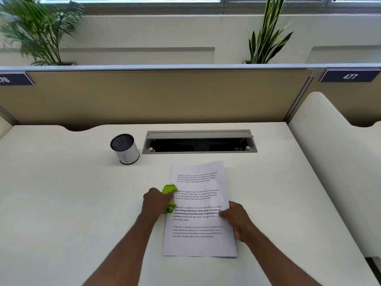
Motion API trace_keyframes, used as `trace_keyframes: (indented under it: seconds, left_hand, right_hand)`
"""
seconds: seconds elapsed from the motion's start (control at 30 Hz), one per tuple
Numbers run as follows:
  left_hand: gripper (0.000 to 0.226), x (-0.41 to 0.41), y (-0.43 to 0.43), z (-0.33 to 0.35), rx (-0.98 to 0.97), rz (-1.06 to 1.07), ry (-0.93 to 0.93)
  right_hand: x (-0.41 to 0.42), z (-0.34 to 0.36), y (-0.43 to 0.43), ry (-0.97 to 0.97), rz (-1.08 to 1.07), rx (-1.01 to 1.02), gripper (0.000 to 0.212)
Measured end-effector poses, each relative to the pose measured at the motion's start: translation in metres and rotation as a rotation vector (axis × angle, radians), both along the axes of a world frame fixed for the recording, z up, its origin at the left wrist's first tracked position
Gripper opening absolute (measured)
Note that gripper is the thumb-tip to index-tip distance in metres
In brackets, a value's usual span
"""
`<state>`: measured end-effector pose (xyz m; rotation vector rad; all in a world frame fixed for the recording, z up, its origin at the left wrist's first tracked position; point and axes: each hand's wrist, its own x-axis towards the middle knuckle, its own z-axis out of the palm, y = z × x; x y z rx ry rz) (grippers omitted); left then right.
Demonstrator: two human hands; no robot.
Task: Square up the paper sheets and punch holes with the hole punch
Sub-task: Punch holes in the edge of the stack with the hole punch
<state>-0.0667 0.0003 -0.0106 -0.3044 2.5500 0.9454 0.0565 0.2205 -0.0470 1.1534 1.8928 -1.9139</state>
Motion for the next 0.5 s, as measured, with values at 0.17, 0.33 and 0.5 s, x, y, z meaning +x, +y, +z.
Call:
trace_keyframes:
  seconds: [0.17, 0.33, 0.5]
  left_hand:
    - [0.038, 0.001, 0.002, 0.001, -0.036, -0.015, 0.014]
    - [0.040, 0.001, 0.003, 0.002, -0.070, -0.037, 0.000]
    - [0.046, 0.002, 0.011, 0.014, -0.214, -0.091, 0.122]
  right_hand:
    - [0.002, 0.003, 0.003, -0.013, -0.063, -0.082, 0.024]
    - [0.011, 0.015, 0.019, -0.004, -0.111, -0.149, 0.028]
    - [0.018, 0.034, 0.046, 0.054, -0.105, -0.167, 0.032]
